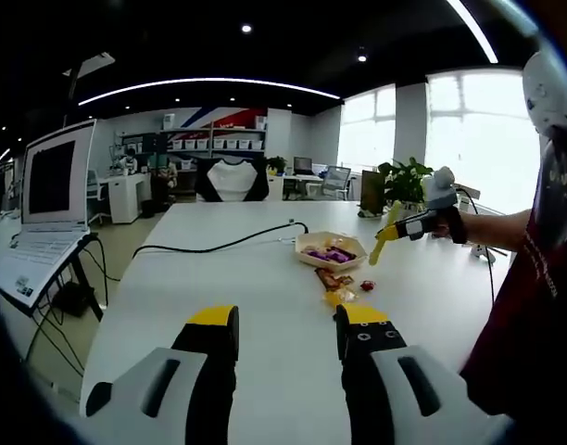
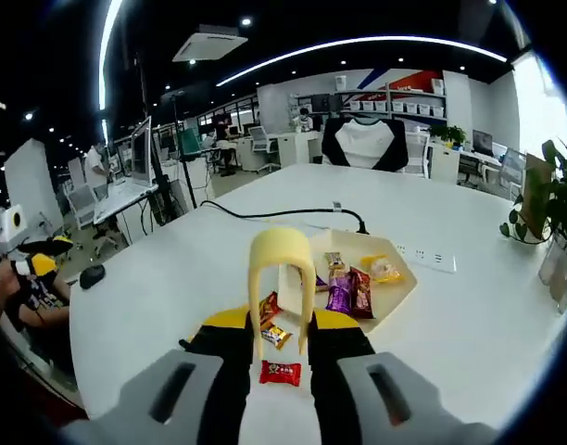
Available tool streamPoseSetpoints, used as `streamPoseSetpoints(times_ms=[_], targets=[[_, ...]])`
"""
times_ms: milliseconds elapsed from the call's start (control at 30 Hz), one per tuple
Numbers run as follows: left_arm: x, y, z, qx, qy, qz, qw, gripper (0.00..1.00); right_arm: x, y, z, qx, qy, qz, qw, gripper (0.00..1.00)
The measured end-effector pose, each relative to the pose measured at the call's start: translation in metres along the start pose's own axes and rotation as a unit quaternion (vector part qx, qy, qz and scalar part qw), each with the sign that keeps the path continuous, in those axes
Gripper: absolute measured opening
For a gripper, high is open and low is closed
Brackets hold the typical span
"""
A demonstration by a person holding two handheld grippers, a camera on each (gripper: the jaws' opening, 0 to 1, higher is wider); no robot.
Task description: Place the target food into the container with the food tongs after gripping and lifting it, then release it inside without dropping or visibly crushing the food.
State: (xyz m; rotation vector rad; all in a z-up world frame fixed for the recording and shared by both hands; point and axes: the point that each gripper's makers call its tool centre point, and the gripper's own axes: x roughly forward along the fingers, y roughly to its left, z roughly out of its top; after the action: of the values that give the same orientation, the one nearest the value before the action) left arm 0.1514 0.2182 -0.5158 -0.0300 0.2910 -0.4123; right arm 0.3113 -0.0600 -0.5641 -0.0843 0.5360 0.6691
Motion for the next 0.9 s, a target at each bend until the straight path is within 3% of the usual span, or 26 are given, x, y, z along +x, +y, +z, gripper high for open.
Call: streamPoseSetpoints(times_ms=[100,200,300,400,533,600,800,900], targets=[[0.001,-0.001,0.001,0.001,-0.001,-0.002,1.0000,0.45,0.003,-0.005,-0.014,-0.015,0.016,-0.002,0.9998,0.20],[0.002,-0.001,0.000,0.000,0.000,-0.003,1.0000,0.45,0.007,0.012,-0.019,-0.039,0.008,0.073,0.9966,0.20],[0.001,-0.001,-0.001,0.001,0.003,-0.003,1.0000,0.45,0.008,0.025,-0.023,-0.092,0.006,0.130,0.9871,0.21],[0.000,-0.002,0.000,0.001,0.003,-0.003,1.0000,0.45,0.010,0.027,-0.028,-0.159,0.012,0.148,0.9760,0.22],[-0.001,-0.001,0.000,0.001,0.003,0.000,1.0000,0.45,0.017,0.015,-0.031,-0.137,0.035,0.126,0.9820,0.21],[-0.001,-0.001,0.000,-0.001,0.002,0.001,1.0000,0.45,0.019,0.009,-0.031,-0.098,0.039,0.117,0.9876,0.22],[0.000,-0.001,-0.002,-0.004,0.003,0.002,1.0000,0.45,0.024,0.010,-0.047,-0.118,0.060,0.130,0.9826,0.21],[0.000,0.000,-0.003,-0.006,0.002,0.004,1.0000,0.45,0.023,0.012,-0.049,-0.102,0.073,0.130,0.9836,0.17]])
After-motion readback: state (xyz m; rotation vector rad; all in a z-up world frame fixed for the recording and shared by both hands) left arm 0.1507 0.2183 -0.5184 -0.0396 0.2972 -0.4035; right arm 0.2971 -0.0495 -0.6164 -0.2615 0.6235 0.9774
